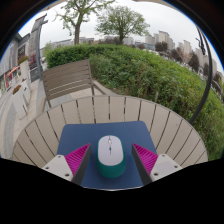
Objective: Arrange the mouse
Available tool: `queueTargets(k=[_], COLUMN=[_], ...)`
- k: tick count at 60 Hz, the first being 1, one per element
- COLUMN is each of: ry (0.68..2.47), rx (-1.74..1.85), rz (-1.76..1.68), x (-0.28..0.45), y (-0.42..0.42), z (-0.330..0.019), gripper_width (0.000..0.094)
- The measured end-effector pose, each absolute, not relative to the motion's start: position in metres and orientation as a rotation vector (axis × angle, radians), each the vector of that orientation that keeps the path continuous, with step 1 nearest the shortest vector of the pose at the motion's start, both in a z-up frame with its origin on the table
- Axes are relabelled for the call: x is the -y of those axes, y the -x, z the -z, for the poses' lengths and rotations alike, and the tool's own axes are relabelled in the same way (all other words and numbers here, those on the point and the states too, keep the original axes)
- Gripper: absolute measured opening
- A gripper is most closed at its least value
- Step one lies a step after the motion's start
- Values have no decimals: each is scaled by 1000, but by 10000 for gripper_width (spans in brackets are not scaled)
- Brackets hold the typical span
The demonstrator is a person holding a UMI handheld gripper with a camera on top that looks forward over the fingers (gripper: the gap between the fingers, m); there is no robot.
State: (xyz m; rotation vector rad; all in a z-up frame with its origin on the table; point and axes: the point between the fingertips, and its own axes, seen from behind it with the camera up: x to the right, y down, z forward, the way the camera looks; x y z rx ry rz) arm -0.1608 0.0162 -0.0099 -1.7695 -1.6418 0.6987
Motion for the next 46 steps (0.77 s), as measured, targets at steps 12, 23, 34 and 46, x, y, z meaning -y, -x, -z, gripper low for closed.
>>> queueTargets(k=[12,23,34,46], ry=[1821,1885,1901,1876], rx=[1644,1668,1725,1721], rz=[-658,-544,-561,-547], x=[-9,-10,-3,-24], y=[71,-56,-126,-139], z=[-70,-122,-138,-140], gripper_width=[837,842,845,850])
